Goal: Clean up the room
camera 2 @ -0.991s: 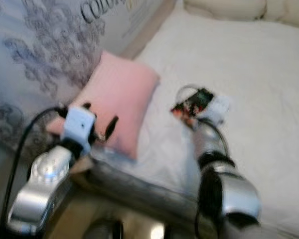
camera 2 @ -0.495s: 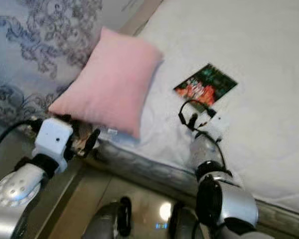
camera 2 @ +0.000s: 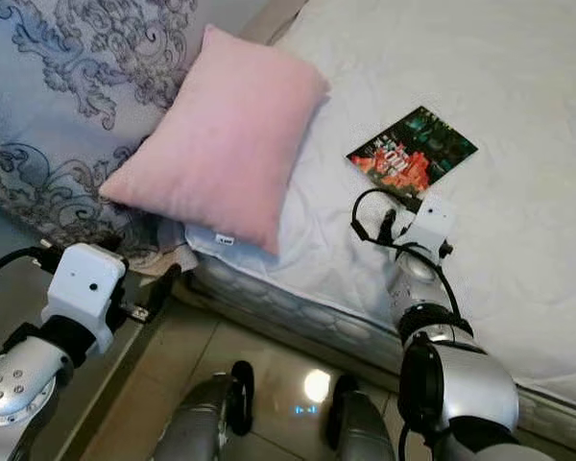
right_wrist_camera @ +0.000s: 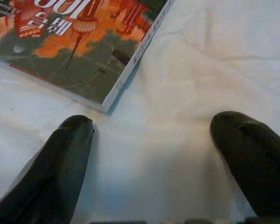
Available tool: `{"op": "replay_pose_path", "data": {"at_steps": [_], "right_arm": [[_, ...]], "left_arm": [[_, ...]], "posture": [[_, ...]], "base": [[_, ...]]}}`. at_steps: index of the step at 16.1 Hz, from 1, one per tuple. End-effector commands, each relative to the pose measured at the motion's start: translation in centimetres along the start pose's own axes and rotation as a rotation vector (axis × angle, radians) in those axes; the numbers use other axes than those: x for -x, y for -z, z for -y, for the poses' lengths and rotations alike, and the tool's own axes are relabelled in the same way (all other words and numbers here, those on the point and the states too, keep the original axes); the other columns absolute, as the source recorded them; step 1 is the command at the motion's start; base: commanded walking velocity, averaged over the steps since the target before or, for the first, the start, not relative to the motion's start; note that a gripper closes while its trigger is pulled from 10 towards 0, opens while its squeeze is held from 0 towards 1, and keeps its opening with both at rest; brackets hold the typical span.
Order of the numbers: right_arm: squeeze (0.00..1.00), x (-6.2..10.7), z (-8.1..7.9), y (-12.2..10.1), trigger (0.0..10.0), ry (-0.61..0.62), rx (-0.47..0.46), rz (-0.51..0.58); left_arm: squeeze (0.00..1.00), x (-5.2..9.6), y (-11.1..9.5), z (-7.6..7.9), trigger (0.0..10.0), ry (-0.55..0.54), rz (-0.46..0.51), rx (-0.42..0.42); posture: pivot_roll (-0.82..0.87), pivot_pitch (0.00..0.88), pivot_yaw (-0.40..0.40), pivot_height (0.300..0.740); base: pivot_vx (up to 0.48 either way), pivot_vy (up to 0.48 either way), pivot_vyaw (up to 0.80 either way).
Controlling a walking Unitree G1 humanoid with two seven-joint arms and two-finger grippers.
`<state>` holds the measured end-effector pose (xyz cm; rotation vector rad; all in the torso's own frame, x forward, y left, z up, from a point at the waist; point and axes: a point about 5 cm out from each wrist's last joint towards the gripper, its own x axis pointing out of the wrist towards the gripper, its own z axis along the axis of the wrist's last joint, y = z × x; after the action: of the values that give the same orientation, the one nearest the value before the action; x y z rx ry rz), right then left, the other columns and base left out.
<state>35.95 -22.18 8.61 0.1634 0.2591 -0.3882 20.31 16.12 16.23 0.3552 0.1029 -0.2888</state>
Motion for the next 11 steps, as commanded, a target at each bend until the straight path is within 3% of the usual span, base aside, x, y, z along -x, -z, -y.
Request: {"op": "replay_pose_path", "data": {"at_steps": [1, 8, 11], "right_arm": [[0.0, -0.1, 0.1, -0.3, 10.0, 0.008, 0.026, 0.013], [0.0, -0.5, 0.1, -2.5, 10.0, 0.018, 0.097, 0.083], [0.0, -0.4, -1.6, -3.0, 10.0, -0.054, 0.095, 0.104]], "left_arm": [[0.0, 0.3, -0.2, -0.2, 10.0, -0.016, -0.003, -0.003], [0.0, 0.5, -0.2, -0.1, 10.0, -0.02, -0.005, -0.009], [0.0, 0.4, -0.2, -0.1, 10.0, -0.026, -0.004, -0.014]], "posture": [[0.34, 0.324, 0.099, 0.74], [0.35, 0.319, 0.092, 0.74], [0.35, 0.312, 0.082, 0.74]], "base": [[0.0, 0.0, 0.0], [0.0, 0.0, 0.0], [0.0, 0.0, 0.0]]}}
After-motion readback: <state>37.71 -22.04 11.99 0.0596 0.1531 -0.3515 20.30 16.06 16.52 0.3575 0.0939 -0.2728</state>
